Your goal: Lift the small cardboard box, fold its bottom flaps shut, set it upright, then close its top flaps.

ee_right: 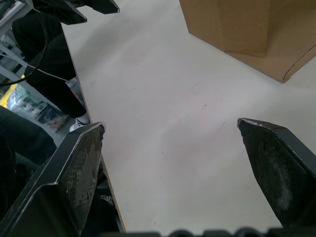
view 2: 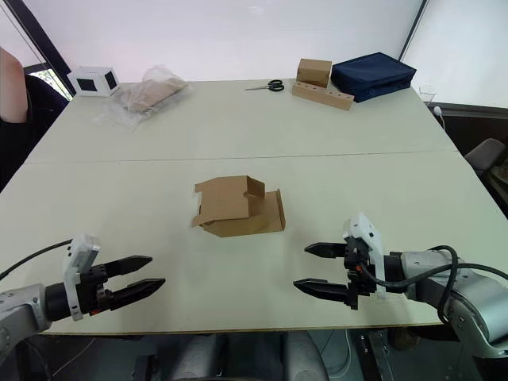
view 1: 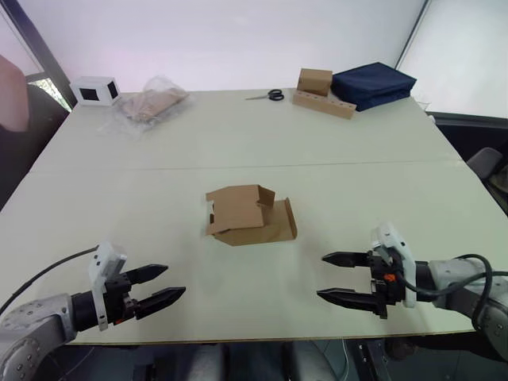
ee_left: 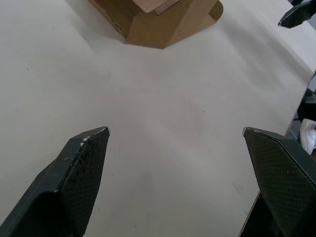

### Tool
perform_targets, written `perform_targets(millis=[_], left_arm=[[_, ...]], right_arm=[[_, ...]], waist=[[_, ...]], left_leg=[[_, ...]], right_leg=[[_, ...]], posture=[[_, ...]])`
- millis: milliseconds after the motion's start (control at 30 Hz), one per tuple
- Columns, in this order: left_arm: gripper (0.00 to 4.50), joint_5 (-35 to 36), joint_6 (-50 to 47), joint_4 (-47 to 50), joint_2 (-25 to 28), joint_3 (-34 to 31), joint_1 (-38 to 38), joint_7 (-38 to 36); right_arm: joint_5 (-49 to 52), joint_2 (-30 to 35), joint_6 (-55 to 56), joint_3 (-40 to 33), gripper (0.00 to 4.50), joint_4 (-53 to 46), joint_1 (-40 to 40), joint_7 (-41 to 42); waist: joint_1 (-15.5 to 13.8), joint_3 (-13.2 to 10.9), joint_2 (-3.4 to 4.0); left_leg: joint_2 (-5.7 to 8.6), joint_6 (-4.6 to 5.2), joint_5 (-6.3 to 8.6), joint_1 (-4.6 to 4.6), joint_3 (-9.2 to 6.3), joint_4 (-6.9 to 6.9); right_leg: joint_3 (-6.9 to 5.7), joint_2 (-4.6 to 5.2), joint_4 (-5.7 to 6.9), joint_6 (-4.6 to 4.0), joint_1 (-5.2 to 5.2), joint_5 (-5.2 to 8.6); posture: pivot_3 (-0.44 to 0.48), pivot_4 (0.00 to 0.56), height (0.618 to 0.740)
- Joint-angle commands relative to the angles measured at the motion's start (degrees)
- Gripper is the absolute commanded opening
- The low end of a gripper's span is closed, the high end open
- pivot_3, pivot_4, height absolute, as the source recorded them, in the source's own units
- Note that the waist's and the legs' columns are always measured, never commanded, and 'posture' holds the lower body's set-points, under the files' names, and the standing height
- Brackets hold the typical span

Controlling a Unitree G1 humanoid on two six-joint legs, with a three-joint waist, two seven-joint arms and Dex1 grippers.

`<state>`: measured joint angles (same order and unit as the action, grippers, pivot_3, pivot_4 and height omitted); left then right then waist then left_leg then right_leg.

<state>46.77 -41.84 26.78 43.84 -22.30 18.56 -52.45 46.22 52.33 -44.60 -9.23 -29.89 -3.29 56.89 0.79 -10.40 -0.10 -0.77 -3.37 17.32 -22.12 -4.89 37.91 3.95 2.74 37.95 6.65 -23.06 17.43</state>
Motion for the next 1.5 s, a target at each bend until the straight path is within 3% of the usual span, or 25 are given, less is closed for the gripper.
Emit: perform_targets(millis=[33, 600, 867, 1033, 1267, 1400, 1500], left_arm=[[4.44, 0.44, 0.71, -0.27, 0.16, -1.11, -0.35, -0.33], [4.44, -1.55, 1.58, -2.35, 1.22, -0.71, -1.45, -0.74], [4.44, -3.42, 0.45, -4.48, 2.97, -0.15, -5.91, 1.29], [4.44, -5.59, 0.1, -8.01, 4.76, 1.8, -8.51, 0.79], [4.44, 7.66, -14.53, -13.03, 6.96, -1.92, -16.98, -1.32], [4.44, 10.72, -19.33, -17.48, 8.54, -0.37, -22.44, -3.7], [4.44, 12.63, -26.93, -29.04, 6.35, 3.63, -34.69, -2.79]], right_arm=[[0.02, -0.4, 0.87, 0.04, 4.5, -0.26, 0.34, 0.55], [-1.61, -1.73, 2.04, -0.17, 4.5, 1.5, 1.37, -0.76], [-0.68, -0.66, -3.11, -0.28, 4.5, 0.59, 2.75, -4.85], [-4.13, -1.41, 2.07, -1.07, 4.5, -0.26, 1.48, -4.67], [-2.15, 0.05, 1.35, -2.31, 4.5, -0.07, 3.97, -2.69], [-0.69, 0.7, -0.6, -1.36, 4.5, -1.02, 7.45, -2.51], [-0.52, 0.04, -1.48, 0.89, 4.5, -3.15, 11.79, -4.13]], waist=[[0.02, 0.0, 0.0], [0.02, 0.0, 0.0], [-0.02, 0.0, 0.0], [0.07, 0.0, 0.0], [0.05, 0.0, 0.0], [0.26, 0.0, 0.01], [0.13, -0.02, 0.01]], left_leg=[[0.0, 0.0, 0.0, 0.0, 0.0, 0.0], [0.0, 0.0, 0.0, 0.0, 0.0, 0.0], [0.0, 0.0, 0.0, 0.0, -0.01, 0.0], [0.0, 0.0, 0.0, 0.0, -0.01, 0.0], [0.0, 0.0, 0.0, -0.01, -0.01, 0.01], [0.0, 0.0, 0.0, -0.01, -0.03, 0.02], [0.01, 0.0, 0.0, -0.02, -0.04, 0.01]], right_leg=[[0.0, 0.0, 0.0, 0.0, 0.0, 0.0], [0.0, 0.0, 0.01, 0.0, 0.0, 0.0], [-0.01, 0.01, 0.0, 0.0, 0.0, 0.0], [-0.01, -0.01, 0.01, 0.0, -0.01, 0.0], [-0.01, 0.0, 0.03, 0.01, -0.01, 0.0], [-0.02, -0.01, 0.07, 0.01, -0.04, 0.0], [-0.03, -0.02, 0.11, 0.0, -0.08, 0.0]], posture=[[0.0, 0.15, 0.74], [0.0, 0.15, 0.74], [0.0, 0.15, 0.74], [0.0, 0.15, 0.74], [0.0, 0.15, 0.74], [0.0, 0.15, 0.74], [0.0, 0.15, 0.74]])
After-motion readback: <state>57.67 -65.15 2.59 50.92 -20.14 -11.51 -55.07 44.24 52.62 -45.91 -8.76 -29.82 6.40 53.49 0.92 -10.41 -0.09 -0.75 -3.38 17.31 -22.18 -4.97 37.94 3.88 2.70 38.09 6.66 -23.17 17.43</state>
